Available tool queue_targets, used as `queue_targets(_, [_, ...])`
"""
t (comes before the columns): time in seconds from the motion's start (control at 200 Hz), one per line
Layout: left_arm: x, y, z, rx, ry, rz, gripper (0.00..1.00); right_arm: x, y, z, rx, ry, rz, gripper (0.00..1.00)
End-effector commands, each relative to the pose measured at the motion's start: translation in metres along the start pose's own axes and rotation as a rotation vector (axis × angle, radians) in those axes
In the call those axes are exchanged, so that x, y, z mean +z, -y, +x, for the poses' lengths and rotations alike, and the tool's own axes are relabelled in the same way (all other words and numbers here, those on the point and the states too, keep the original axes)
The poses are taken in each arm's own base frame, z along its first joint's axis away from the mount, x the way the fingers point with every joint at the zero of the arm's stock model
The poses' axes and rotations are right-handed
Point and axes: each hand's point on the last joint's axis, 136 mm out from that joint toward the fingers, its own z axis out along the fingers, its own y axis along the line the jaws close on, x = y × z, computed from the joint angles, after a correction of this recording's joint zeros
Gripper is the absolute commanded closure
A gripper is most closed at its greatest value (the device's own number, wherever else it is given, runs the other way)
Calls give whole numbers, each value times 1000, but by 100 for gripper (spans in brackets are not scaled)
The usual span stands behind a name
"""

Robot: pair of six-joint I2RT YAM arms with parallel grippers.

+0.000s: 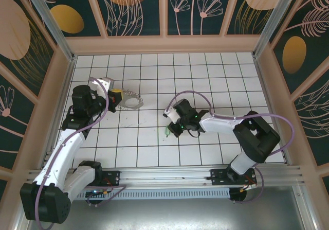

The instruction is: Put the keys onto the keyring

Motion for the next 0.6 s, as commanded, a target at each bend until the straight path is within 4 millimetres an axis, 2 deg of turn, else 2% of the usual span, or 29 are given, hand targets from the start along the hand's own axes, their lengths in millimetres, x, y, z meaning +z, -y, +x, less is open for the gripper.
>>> queue_targets(0.0, [-3, 8, -16, 28, 59, 27, 100, 0, 1, -1, 63, -28, 21, 100])
queue_targets(0.21, [-3, 9, -16, 34, 60, 32, 100, -7, -14, -24, 53, 35, -14, 100])
queue_targets(0.365, [-3, 9, -15, 33, 62, 32, 100, 17, 6, 1, 103, -98, 59, 100])
queue_targets(0.596, [-3, 9, -14, 34, 61, 32, 100, 27, 8, -5, 127, -112, 83, 100])
